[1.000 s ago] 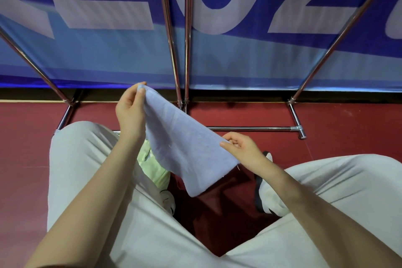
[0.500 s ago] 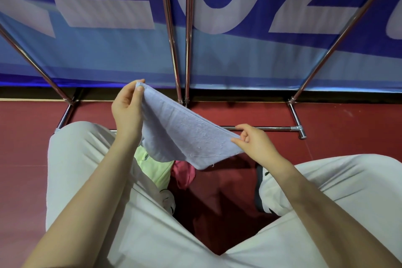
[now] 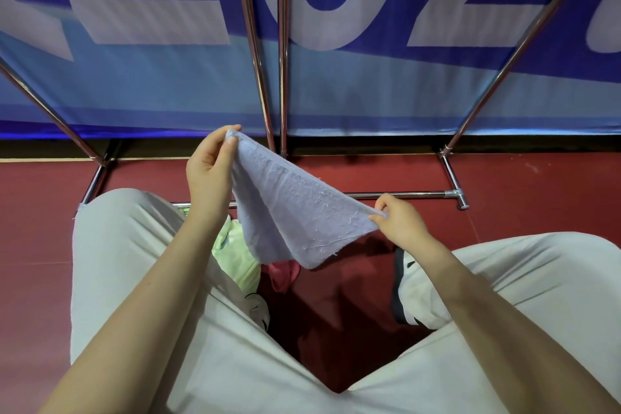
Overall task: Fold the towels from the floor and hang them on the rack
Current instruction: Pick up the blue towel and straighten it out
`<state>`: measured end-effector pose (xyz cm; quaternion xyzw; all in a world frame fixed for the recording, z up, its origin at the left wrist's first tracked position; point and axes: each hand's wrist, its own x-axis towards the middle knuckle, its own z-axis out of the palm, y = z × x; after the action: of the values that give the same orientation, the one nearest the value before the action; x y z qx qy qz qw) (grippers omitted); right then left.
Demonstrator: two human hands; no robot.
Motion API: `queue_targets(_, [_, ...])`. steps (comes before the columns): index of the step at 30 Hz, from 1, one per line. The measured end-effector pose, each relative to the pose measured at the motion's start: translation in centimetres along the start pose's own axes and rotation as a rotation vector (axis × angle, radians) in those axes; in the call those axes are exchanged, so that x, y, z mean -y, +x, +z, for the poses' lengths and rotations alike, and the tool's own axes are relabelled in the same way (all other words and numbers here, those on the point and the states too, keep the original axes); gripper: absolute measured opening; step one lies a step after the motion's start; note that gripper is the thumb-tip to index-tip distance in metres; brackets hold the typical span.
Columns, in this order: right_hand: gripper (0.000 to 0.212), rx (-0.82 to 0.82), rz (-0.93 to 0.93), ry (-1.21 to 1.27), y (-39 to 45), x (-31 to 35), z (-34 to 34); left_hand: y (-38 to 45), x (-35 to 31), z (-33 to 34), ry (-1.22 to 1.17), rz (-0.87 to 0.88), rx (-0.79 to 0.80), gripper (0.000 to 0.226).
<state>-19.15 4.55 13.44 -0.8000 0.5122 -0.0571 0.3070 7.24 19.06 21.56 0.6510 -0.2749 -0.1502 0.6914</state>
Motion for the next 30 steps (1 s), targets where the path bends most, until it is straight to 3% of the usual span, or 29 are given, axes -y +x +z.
queue_targets(3, [0.010,0.044,0.009,0.170,0.1,0.1,0.1,0.5,1.0,-0.1,-0.013,-0.102,-0.033,0.017])
queue_targets(8, [0.010,-0.154,-0.024,0.628,0.4,1.9,-2.4,2.0,3.6,-1.2,0.002,-0.348,-0.210,0.017])
queue_targets(13, [0.008,-0.248,-0.022,1.076,-0.1,3.0,-4.5,1.8,3.6,-0.5,0.014,-0.280,-0.219,0.018])
queue_targets(17, [0.009,-0.342,-0.006,1.097,-0.1,3.3,-4.9,1.6,3.7,-0.2,-0.013,-0.282,-0.234,0.018])
queue_targets(22, [0.012,-0.325,0.026,1.106,0.0,3.3,-4.8,1.7,4.1,-0.2,-0.053,-0.361,-0.254,0.018])
queue_targets(28, [0.052,-0.356,0.012,1.035,0.4,3.2,-4.9,2.0,4.4,0.2,-0.037,-0.379,-0.237,0.020])
queue_targets(30, [0.040,-0.388,0.052,0.977,0.7,3.1,-4.6,2.1,4.6,0.4,-0.015,-0.405,-0.215,0.024])
